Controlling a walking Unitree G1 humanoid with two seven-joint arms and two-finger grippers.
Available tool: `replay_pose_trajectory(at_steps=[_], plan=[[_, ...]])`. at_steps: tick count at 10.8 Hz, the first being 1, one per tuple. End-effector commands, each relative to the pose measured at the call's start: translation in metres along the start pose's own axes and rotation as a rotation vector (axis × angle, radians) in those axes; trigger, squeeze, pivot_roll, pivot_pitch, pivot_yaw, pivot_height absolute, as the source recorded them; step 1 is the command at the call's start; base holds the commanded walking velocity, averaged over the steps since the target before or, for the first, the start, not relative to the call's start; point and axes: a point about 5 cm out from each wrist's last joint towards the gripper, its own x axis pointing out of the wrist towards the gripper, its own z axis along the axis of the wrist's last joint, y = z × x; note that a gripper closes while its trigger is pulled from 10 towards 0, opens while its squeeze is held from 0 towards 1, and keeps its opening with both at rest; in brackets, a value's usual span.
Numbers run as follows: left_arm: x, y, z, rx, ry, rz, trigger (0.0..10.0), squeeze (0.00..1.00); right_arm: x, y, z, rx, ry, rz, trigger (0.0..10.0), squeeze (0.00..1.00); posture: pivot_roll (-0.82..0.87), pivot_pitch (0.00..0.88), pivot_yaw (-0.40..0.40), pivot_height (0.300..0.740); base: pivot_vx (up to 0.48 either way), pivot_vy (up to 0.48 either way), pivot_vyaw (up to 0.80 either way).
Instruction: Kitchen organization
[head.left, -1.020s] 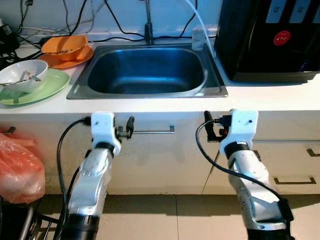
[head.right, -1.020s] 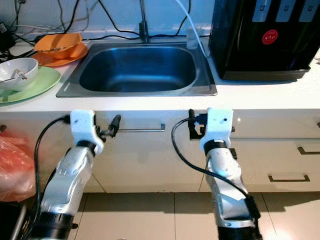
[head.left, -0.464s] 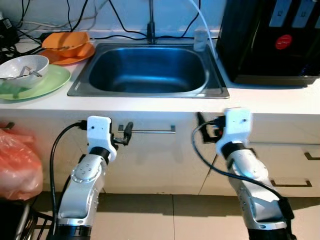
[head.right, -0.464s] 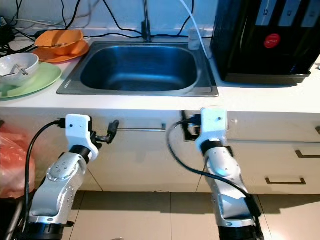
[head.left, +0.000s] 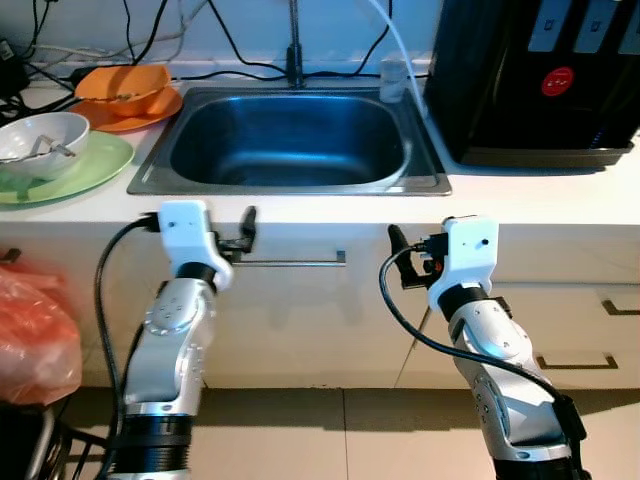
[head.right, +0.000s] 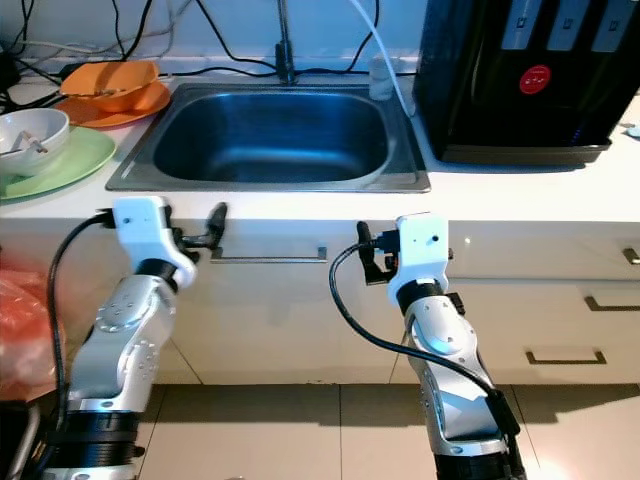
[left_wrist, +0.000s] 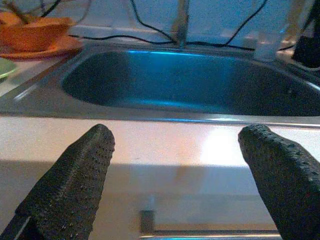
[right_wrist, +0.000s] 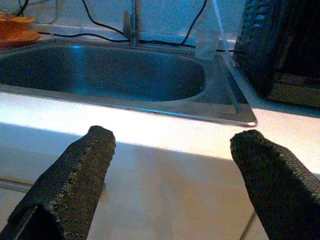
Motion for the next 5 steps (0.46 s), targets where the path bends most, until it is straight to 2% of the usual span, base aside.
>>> replay_pose_trajectory(at_steps=[1,2,5], plan=[[0.002,-0.001,0.002,0.001,-0.009,-0.006,10.0,0.00,0.001,0.002,0.004,-0.011,-0.026,0.010,10.0,0.00,-0.07,0.000,0.029,0.740,0.000,0.000,0.00],[0.003,-0.001,0.004,0.001,-0.017,-0.007,10.0,0.00,0.001,0.002,0.005,-0.015,-0.031,0.010,10.0,0.00,-0.07,0.000,0.033,0.740,0.000,0.000,0.00],[0.003,-0.010,0.025,0.029,-0.117,-0.047,10.0,0.00,0.000,0.009,0.024,-0.046,-0.116,0.048,10.0,0.00,-0.08,0.000,0.039,0.740,0.356,0.000,0.00]])
